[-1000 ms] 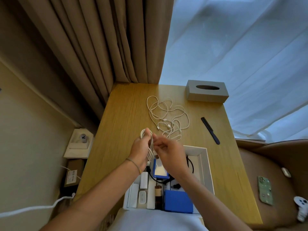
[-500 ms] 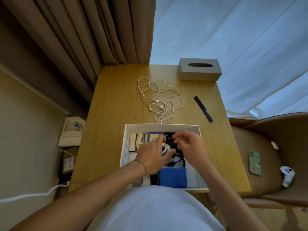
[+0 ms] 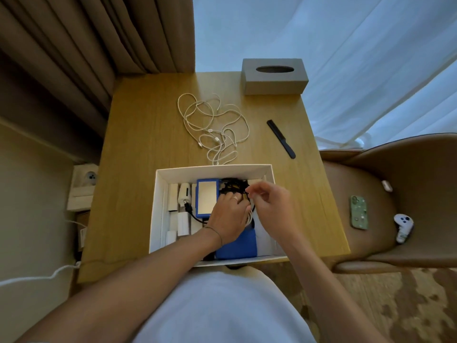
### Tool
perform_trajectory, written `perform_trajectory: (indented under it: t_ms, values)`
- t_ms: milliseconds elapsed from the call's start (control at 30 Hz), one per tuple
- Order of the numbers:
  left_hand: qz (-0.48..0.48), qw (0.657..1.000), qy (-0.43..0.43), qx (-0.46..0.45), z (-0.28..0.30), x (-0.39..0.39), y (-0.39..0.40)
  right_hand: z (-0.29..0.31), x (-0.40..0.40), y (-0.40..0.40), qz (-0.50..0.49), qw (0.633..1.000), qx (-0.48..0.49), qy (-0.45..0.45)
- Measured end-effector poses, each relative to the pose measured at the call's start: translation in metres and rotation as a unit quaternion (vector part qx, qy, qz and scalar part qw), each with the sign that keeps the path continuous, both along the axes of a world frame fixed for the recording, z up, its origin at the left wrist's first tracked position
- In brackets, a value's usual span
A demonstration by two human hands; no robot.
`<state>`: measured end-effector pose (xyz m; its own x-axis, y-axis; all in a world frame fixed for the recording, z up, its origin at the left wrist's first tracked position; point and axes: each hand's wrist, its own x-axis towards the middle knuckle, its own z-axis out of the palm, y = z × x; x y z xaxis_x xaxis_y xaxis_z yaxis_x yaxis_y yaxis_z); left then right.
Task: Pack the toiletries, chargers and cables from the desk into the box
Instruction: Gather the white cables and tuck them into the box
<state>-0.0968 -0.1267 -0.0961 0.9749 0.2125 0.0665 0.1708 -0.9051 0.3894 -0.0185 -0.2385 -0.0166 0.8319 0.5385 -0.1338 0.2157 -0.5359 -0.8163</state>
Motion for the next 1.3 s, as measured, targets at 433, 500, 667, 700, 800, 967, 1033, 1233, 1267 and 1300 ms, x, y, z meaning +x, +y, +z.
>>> perform_trajectory:
  t_ms: [433, 500, 667, 700, 800, 967, 1033, 1233, 1267, 1300]
  values:
    - [0.010, 0.998, 0.032, -0.056, -0.001, 0.003, 0.000, -0.005, 0.007, -0.001, 0.024, 1.000, 0.004, -0.019]
    - [-0.008, 0.998, 0.046, -0.039, 0.000, 0.002, 0.001, -0.005, 0.009, 0.000, 0.031, 0.999, 0.005, -0.022]
    - [-0.061, 0.994, 0.073, -0.050, 0.008, -0.003, 0.007, -0.006, 0.023, 0.009, 0.040, 0.999, 0.013, -0.011]
    - [-0.053, 0.994, 0.066, -0.065, 0.013, -0.003, 0.009, -0.005, 0.028, 0.012, 0.043, 0.999, 0.019, -0.006]
    - [-0.018, 0.996, 0.022, -0.087, 0.031, -0.003, 0.017, 0.002, 0.044, 0.024, 0.051, 0.998, 0.040, 0.002]
    - [0.023, 0.994, -0.068, -0.078, 0.072, 0.006, 0.044, 0.013, 0.081, 0.051, 0.057, 0.997, 0.047, 0.008]
    - [0.038, 0.993, -0.094, -0.068, 0.087, 0.016, 0.060, 0.016, 0.098, 0.064, 0.069, 0.997, 0.038, -0.002]
    - [0.105, 0.991, -0.068, -0.039, 0.109, 0.055, 0.114, -0.005, 0.147, 0.114, 0.180, 0.974, -0.137, 0.017]
    - [0.113, 0.991, -0.055, -0.047, 0.107, 0.061, 0.121, -0.011, 0.151, 0.123, 0.212, 0.963, -0.166, 0.022]
    - [0.121, 0.990, -0.042, -0.053, 0.105, 0.065, 0.126, -0.019, 0.155, 0.132, 0.243, 0.950, -0.194, 0.019]
